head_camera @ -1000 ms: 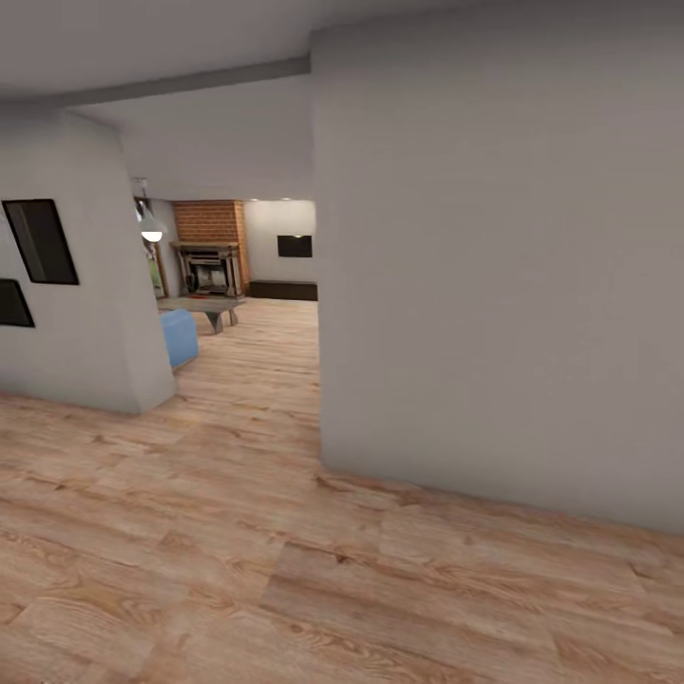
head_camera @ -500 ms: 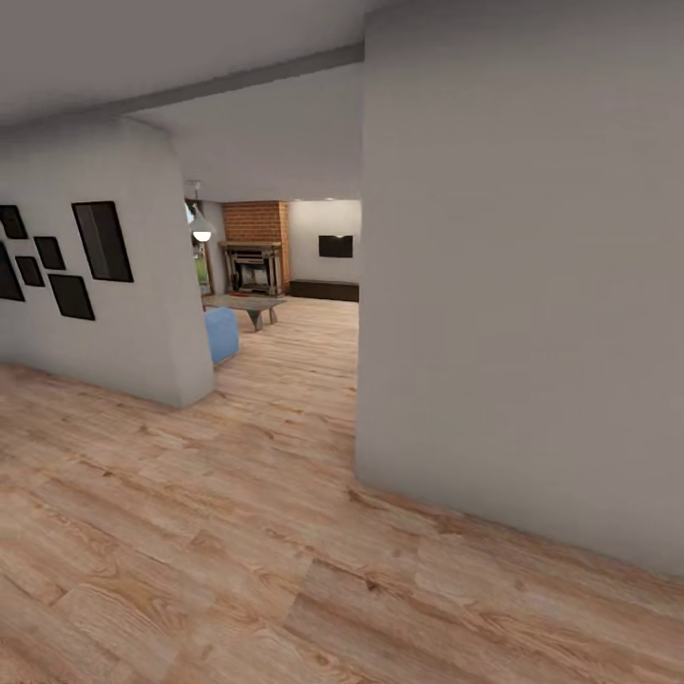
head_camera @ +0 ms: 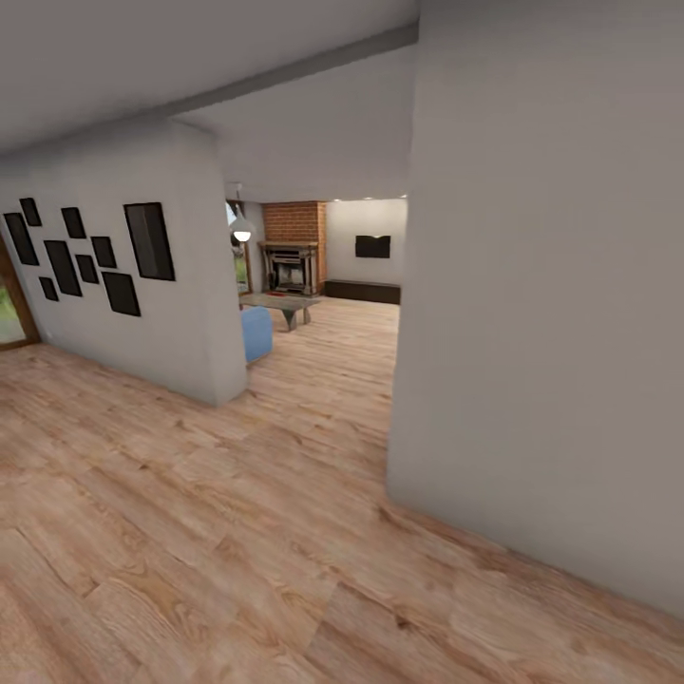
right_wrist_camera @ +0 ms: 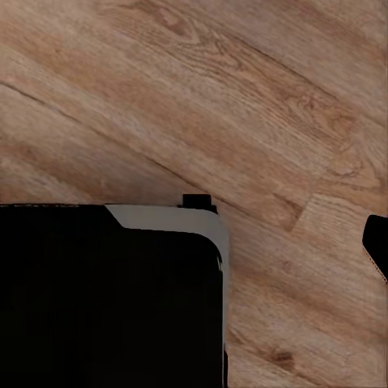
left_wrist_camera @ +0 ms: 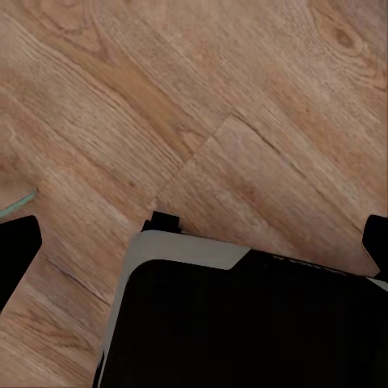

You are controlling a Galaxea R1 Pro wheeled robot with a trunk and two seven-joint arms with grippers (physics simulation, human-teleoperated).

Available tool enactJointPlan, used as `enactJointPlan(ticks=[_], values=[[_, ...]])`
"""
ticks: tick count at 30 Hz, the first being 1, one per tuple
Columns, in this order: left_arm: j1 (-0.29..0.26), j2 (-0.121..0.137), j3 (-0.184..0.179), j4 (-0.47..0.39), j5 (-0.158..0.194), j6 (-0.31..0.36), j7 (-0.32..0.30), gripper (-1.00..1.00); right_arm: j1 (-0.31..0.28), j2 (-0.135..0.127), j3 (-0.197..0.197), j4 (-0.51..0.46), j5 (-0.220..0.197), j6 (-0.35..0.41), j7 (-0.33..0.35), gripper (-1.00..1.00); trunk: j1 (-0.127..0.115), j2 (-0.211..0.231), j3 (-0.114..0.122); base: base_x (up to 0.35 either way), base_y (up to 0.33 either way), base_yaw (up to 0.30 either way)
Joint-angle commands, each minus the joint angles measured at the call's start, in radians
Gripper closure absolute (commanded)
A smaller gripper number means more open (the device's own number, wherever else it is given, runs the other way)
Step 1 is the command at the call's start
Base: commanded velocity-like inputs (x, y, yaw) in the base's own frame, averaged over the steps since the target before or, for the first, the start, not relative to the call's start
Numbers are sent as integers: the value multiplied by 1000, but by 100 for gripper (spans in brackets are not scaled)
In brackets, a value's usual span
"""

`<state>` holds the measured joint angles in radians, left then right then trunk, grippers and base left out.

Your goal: Move the two storage containers from the living room to the garage. In the garage, place one container on the floor and stack the other container on top of it (either order is fine).

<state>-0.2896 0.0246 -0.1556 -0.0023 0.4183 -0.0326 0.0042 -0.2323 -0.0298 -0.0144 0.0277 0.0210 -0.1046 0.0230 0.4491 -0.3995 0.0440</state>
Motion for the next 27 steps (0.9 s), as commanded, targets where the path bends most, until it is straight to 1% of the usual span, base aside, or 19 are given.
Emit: enactJointPlan(ticks=[1,23,27], values=[[0,0,-8,1,8,-3,1,-100,-1,-1,-1,3,4,-6,3,-100,1,-1,0,316,0,46],[0,0,-8,1,8,-3,0,-100,-1,-5,8,3,11,5,3,-100,1,-1,0,316,0,3],[0,0,-9,1,8,-3,0,-100,-1,-1,7,3,12,5,4,-100,1,-1,0,315,0,0]])
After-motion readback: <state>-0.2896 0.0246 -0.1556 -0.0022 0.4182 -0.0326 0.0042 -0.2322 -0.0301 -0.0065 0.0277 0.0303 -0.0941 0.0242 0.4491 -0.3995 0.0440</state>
